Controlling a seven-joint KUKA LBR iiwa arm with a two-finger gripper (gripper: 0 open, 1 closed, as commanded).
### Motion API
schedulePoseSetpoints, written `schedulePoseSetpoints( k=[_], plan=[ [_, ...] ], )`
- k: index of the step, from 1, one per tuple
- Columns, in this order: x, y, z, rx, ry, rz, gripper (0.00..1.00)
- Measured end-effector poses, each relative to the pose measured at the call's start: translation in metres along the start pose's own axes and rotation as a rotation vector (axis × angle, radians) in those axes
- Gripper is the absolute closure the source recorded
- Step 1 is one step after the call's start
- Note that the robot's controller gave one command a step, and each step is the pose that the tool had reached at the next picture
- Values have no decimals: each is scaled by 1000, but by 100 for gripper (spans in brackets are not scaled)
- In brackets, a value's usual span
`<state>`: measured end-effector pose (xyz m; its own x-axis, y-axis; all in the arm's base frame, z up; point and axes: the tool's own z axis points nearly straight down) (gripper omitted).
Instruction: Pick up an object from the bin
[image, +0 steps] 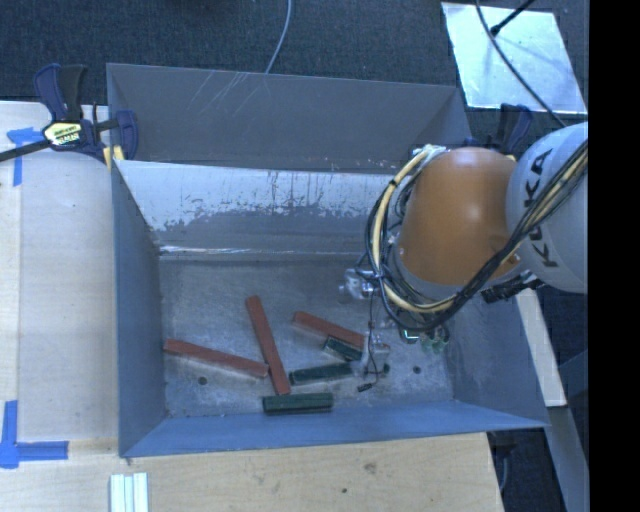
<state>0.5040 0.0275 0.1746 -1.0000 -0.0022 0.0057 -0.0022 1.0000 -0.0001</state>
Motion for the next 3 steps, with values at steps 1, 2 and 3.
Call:
schedulePoseSetpoints(
  k=[1, 2, 3],
  plan=[
    [-2, 0, -4, 0, -9, 1, 0],
    [-12, -35, 44, 1, -8, -24, 0],
    [-10, -34, 66, 0, -5, -57, 0]
  ],
)
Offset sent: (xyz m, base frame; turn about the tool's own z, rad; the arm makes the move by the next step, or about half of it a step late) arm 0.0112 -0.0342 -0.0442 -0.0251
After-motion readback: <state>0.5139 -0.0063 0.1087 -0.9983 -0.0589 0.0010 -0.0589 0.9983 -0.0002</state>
